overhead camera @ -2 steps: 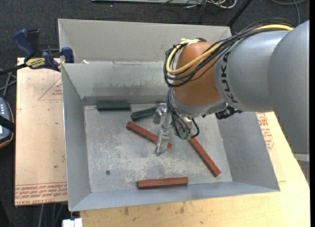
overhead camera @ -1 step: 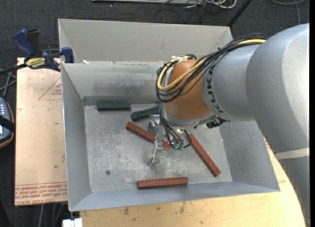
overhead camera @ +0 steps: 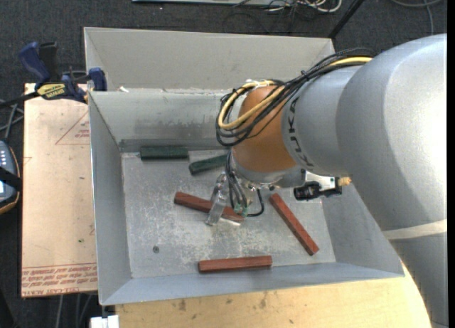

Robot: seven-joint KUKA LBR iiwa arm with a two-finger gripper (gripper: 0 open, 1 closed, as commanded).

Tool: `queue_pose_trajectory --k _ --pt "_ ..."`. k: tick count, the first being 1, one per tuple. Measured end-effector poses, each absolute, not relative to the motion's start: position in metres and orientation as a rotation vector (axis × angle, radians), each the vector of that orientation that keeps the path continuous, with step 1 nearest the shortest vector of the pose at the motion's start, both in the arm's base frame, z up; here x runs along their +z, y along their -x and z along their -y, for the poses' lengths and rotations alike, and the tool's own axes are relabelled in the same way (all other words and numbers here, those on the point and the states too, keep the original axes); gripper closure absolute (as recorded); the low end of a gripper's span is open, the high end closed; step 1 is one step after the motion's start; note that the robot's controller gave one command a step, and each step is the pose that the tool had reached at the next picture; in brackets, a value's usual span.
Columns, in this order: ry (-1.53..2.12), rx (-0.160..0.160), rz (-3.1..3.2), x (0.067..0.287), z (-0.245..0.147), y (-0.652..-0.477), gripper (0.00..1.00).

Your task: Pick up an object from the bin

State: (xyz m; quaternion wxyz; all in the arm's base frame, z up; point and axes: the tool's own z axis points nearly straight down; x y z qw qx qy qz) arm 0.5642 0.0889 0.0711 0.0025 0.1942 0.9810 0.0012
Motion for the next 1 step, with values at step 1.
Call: queue_pose_trajectory --k 1 --pt "-0.609 0.004 -3.077 0.0711 -0.0888 -0.5643 1.00"
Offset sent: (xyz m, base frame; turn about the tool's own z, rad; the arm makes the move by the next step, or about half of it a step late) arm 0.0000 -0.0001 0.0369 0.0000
